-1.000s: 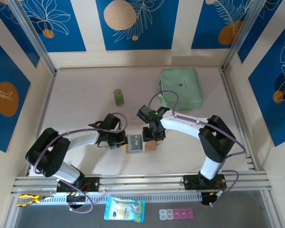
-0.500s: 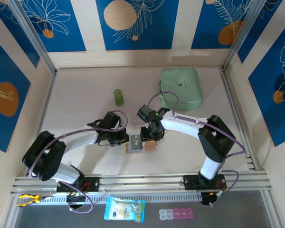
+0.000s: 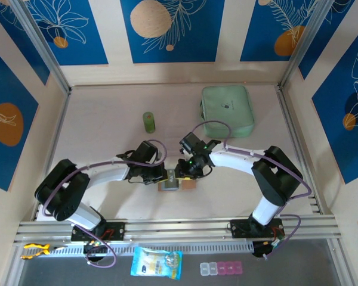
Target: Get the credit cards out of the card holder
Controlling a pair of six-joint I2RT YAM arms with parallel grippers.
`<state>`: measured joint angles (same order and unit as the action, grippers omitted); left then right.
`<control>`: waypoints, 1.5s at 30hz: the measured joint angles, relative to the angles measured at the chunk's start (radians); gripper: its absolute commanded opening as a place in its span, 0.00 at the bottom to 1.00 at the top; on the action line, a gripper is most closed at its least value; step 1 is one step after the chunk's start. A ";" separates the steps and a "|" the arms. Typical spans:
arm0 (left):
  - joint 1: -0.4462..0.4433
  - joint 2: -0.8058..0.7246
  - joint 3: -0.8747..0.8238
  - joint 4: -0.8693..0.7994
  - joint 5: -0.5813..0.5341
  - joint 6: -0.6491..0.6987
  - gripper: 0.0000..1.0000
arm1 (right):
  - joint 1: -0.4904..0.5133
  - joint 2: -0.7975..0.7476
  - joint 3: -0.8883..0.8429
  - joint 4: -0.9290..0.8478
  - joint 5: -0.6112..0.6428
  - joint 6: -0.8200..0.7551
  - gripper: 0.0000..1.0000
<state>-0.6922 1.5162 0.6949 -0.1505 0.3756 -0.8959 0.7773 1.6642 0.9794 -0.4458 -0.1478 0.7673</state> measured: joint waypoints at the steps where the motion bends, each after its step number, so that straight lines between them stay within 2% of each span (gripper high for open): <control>1: 0.000 0.000 0.000 0.000 -0.001 0.000 0.00 | 0.000 0.000 -0.001 0.011 -0.008 0.000 0.27; 30: 0.000 0.011 0.000 0.006 -0.010 0.000 0.00 | -0.011 0.082 -0.001 0.095 -0.049 0.000 0.23; 37: 0.000 0.013 0.000 0.009 -0.010 0.000 0.00 | -0.013 0.087 -0.001 0.109 -0.070 0.000 0.20; 45: 0.000 0.013 0.000 0.009 -0.010 0.000 0.00 | -0.019 0.102 -0.001 0.124 -0.090 0.000 0.21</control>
<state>-0.6922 1.5291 0.6945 -0.1417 0.3656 -0.8959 0.7586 1.7664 0.9783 -0.3214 -0.2375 0.7673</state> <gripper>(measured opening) 0.044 0.204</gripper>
